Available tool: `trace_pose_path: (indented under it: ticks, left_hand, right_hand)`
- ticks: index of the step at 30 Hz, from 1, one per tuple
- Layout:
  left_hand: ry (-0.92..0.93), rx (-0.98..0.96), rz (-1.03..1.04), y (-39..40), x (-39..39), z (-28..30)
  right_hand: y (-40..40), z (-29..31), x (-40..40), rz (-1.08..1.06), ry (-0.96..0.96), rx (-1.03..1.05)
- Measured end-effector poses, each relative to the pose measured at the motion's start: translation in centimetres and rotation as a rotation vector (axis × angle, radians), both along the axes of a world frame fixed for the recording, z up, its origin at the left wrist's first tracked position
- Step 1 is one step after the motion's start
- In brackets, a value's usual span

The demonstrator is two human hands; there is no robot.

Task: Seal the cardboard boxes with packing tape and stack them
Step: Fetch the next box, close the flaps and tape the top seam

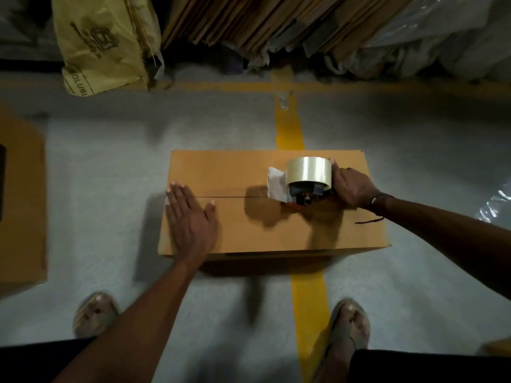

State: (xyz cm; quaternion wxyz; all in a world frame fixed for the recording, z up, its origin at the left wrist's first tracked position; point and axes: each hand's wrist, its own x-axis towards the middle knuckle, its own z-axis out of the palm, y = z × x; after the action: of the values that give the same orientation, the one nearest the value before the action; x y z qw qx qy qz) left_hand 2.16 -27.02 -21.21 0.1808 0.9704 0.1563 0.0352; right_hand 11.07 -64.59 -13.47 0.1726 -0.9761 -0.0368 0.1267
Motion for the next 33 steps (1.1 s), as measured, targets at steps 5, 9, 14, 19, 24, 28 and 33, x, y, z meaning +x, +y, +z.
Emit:
trace_pose_path:
  ticks: [5,9,14,19,24,28,33]
  left_hand:
    - [0.133,-0.03,-0.253,-9.1,-1.3,0.5]
    - [0.081,-0.04,-0.553,-14.8,-1.1,0.6]
    - [0.028,-0.003,-0.558,-15.6,-1.5,0.3]
    - [0.041,0.012,-0.558,-15.5,-1.2,0.0]
    - [0.136,0.05,-0.532,-15.7,-1.2,-0.3]
    - [0.121,0.067,-0.526,-15.9,-1.2,-0.7]
    - [0.151,0.031,-0.599,-19.4,-1.6,1.0]
  right_hand:
    - [-0.2,-0.4,0.1,-0.002,0.024,0.017]
    - [-0.3,-0.5,0.1,0.041,0.014,0.015]
    - [-0.6,-0.6,0.5,0.062,0.038,-0.008]
    - [-2.4,-0.4,1.0,0.081,0.065,-0.005]
    - [-9.9,0.8,0.8,0.013,0.067,-0.096]
    - [-15.9,1.2,-0.1,-0.091,0.069,-0.09]
    - [-16.7,0.9,-0.2,-0.091,0.031,-0.027]
